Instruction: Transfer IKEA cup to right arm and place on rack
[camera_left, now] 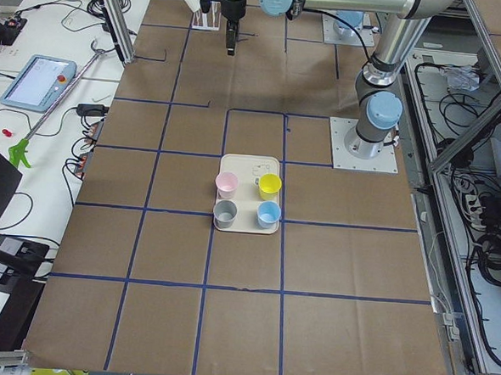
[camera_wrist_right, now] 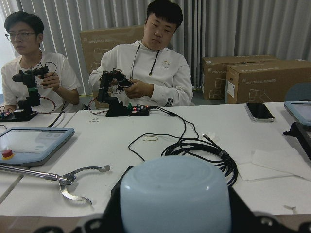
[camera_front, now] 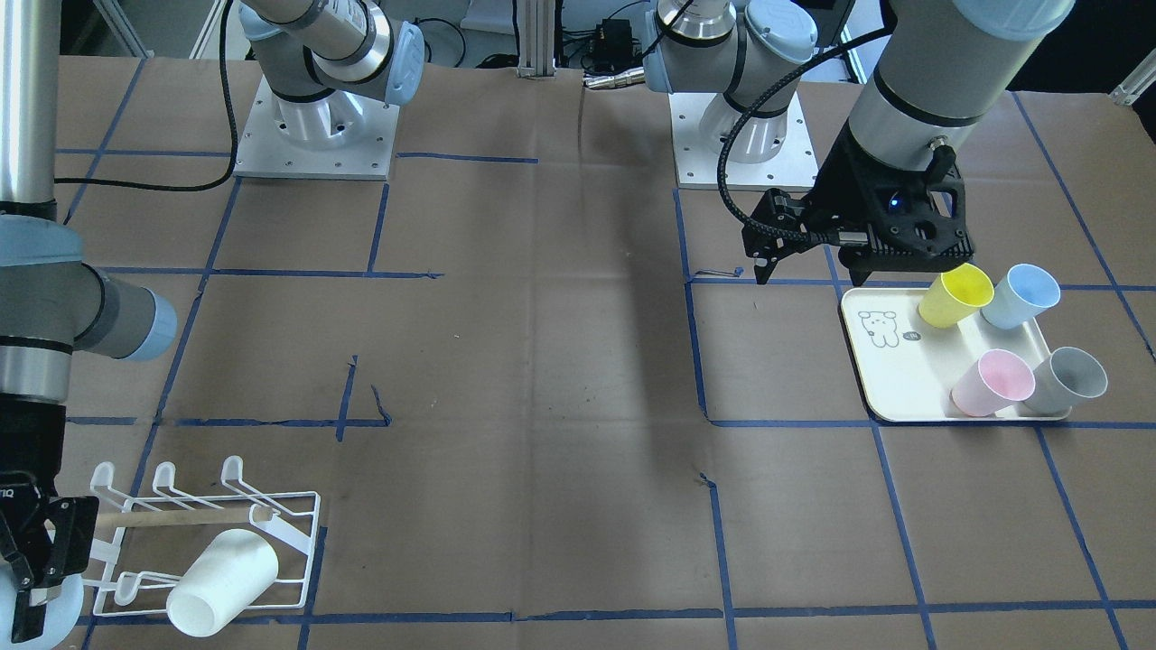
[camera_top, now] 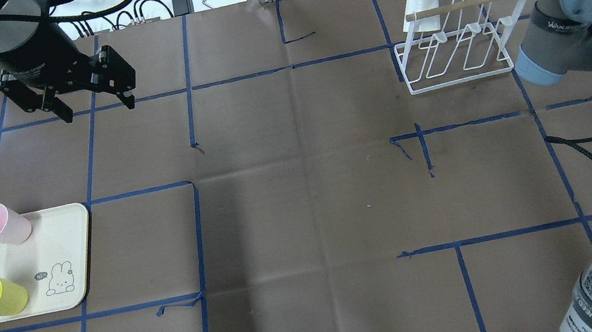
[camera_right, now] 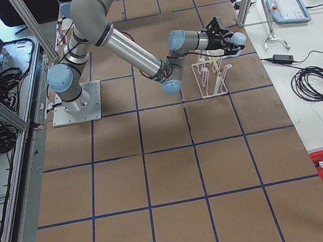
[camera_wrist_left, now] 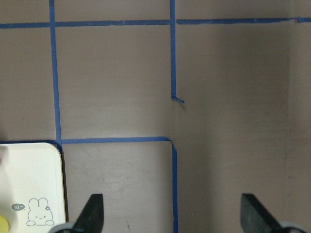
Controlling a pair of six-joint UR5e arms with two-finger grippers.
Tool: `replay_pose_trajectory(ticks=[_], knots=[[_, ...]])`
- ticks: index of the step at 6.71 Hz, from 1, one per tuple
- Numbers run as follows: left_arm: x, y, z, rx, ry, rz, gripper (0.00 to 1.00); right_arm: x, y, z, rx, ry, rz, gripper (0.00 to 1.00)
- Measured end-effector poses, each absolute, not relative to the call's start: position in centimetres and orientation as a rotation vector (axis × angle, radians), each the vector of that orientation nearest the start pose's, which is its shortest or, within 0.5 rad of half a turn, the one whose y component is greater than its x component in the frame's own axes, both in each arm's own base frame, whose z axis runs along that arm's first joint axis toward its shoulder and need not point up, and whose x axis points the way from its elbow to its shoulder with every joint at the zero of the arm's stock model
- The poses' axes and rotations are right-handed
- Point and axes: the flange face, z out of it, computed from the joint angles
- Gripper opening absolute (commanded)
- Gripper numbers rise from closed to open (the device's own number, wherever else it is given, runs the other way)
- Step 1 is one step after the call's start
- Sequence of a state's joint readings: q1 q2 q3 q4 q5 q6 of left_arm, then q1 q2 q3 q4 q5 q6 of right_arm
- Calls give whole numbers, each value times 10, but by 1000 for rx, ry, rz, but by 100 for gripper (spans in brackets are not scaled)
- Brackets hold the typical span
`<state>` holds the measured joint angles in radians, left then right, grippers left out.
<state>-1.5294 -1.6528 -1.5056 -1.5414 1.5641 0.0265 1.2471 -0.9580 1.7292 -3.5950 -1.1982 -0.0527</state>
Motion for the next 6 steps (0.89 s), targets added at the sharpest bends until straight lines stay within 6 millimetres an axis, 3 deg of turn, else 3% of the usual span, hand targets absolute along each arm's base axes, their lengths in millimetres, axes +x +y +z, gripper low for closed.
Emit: replay_pose_trajectory(ticks=[4,5,6], knots=[[-111,-531,486,-117,3138,-34,100,-65,-667,274,43,2498,-1783,12],[-111,-531,487,-128,3139,-38,100,-66,-665,264,52,2511,-1758,18],[-112,-531,487,-133,3143,-38,100,-65,-661,255,62,2525,-1731,66]])
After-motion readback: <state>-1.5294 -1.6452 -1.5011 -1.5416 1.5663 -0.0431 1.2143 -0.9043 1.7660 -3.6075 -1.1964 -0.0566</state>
